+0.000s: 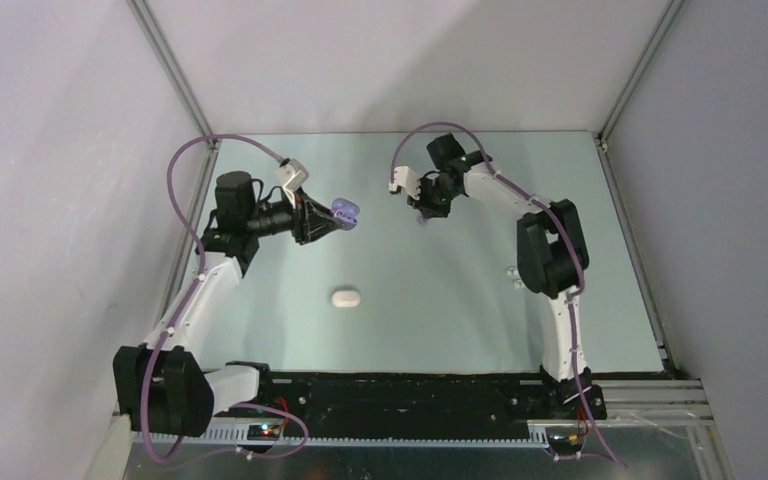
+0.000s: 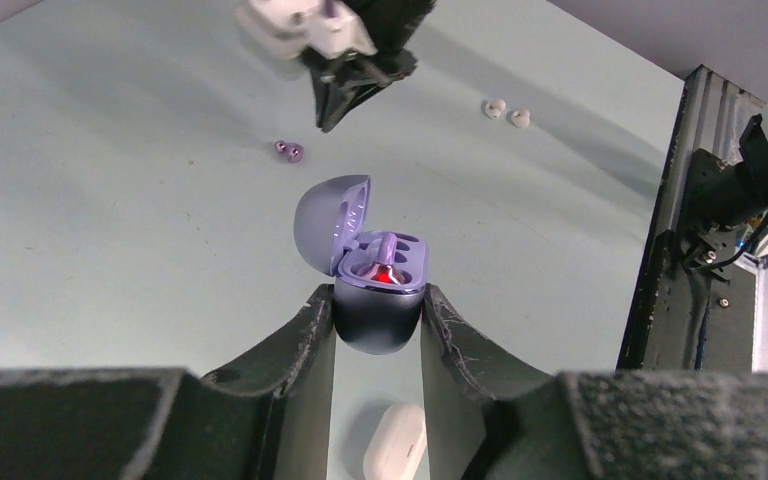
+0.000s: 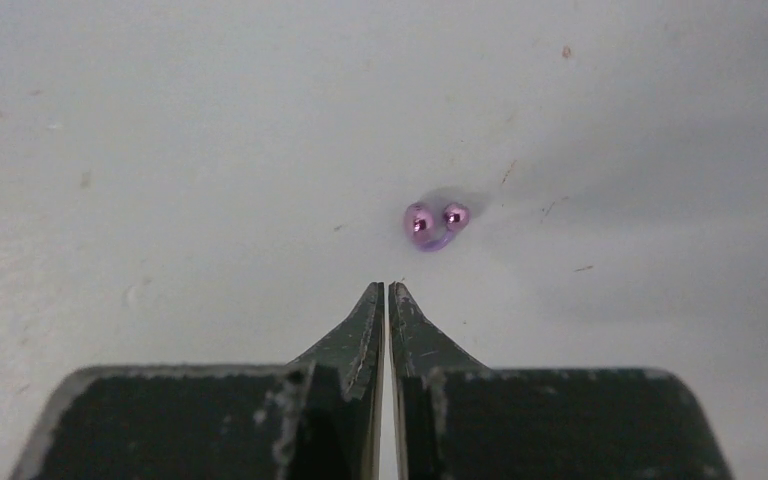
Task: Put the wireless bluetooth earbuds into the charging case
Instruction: Move the earbud to the center of the board, then adjust the earbud at the center of the board.
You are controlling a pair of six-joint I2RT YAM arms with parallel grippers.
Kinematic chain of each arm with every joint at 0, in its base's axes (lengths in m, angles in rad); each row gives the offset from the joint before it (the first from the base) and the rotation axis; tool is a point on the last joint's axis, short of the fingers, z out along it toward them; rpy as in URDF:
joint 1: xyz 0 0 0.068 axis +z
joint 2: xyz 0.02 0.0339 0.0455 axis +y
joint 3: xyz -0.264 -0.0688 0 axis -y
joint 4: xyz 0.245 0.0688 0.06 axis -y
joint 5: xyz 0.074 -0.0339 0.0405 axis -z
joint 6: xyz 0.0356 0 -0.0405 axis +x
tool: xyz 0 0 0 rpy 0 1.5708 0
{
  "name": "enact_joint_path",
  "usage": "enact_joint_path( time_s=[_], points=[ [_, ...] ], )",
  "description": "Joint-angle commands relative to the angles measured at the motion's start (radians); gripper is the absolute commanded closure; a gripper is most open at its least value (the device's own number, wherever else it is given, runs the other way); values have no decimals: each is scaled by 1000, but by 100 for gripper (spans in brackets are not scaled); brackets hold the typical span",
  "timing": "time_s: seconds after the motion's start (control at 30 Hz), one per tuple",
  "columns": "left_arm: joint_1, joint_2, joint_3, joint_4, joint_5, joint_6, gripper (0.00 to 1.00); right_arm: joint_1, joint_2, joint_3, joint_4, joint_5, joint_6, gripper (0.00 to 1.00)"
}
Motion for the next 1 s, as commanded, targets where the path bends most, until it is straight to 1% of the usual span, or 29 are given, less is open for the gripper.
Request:
enact_joint_path(
  time_s=[0.0, 0.03, 0.07, 0.1, 0.13, 0.17, 0.2, 0.23, 0.27, 0.33, 0.37, 0.4, 0.5, 0.6, 0.77, 0.97],
  points=[
    [7, -39, -14, 29, -8, 22, 100, 15, -157, -86, 64, -47, -112, 93],
    [7, -43, -18, 33, -8, 21, 100, 15, -172, -104, 95, -31, -5, 95],
    [6, -44, -21, 36, -10, 16, 100, 15, -172, -91, 158, 15, 76, 95],
    [7, -46, -24, 40, -9, 14, 100, 8, -158, -69, 172, 43, 266, 91],
    [7, -47, -25, 41, -9, 10, 100, 3, -139, 10, 157, 99, 369, 87],
    [8, -47, -26, 38, -7, 9, 100, -15, -83, 61, 128, 124, 595, 78],
    [8, -47, -25, 35, -7, 9, 100, -45, -47, 196, 22, 131, 702, 74],
    [8, -47, -23, 25, -5, 10, 100, -61, 34, 255, -35, 114, 910, 69],
    [9, -47, -21, 17, -1, 18, 100, -94, 72, 293, -84, 61, 1078, 66],
    [9, -48, -12, -13, 6, 37, 100, -120, 71, 230, -55, 0, 1202, 63],
    [9, -47, -6, -40, 7, 45, 100, -125, 77, 223, -61, -6, 1226, 59],
    [10, -47, -1, -53, 9, 64, 100, -129, 96, 223, -82, -16, 1254, 58],
    [11, -46, 15, -110, 11, 102, 100, -129, 121, 220, -89, -9, 1253, 57],
    [13, -48, 23, -130, 8, 109, 100, -130, 148, 233, -80, 1, 1266, 57],
    [13, -48, 26, -142, 2, 110, 100, -123, 192, 274, -77, -7, 1265, 52],
    [18, -41, 39, -146, -2, 112, 100, -100, 232, 274, -78, 30, 1261, 55]
  ],
)
